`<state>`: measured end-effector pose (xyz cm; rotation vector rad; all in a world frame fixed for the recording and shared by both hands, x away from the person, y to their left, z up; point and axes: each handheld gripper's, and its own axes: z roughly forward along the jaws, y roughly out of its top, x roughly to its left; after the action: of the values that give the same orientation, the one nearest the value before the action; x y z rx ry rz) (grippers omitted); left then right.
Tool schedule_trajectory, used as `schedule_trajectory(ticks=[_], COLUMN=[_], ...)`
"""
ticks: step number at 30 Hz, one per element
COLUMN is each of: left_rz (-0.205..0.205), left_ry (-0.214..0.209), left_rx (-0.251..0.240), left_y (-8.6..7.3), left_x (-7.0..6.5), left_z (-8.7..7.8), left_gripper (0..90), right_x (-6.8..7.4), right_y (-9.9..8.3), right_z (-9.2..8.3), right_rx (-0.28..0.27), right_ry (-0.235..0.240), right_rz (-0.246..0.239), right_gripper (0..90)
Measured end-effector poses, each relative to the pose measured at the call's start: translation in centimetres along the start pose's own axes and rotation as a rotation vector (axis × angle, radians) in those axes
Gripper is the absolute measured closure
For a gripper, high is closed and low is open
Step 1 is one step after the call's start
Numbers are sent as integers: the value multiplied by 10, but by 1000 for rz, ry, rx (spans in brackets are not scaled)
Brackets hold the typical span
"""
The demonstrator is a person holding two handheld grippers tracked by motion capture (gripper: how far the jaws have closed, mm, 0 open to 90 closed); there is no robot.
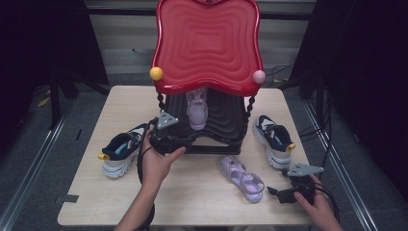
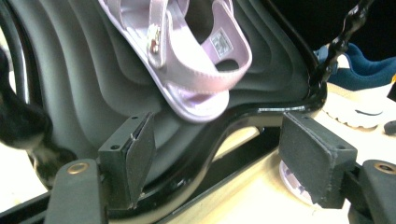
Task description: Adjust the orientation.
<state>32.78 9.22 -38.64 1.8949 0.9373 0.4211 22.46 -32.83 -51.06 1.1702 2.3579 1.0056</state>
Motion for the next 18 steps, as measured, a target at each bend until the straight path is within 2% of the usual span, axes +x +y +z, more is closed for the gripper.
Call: schedule_trajectory(ticks=[9, 18], left_rz=[-22, -24], left_ry=[-22, -29], left_rx=[19, 36], left_y=[-17, -33], left_x=[4, 7], left_z=[-4, -6], left_gripper=[267, 265], right_x=[0, 0], right_y=[0, 0], right_z=[0, 0], right_rx=[0, 0], right_ry=[0, 0], right_rz=[0, 0], right_gripper=[91, 91])
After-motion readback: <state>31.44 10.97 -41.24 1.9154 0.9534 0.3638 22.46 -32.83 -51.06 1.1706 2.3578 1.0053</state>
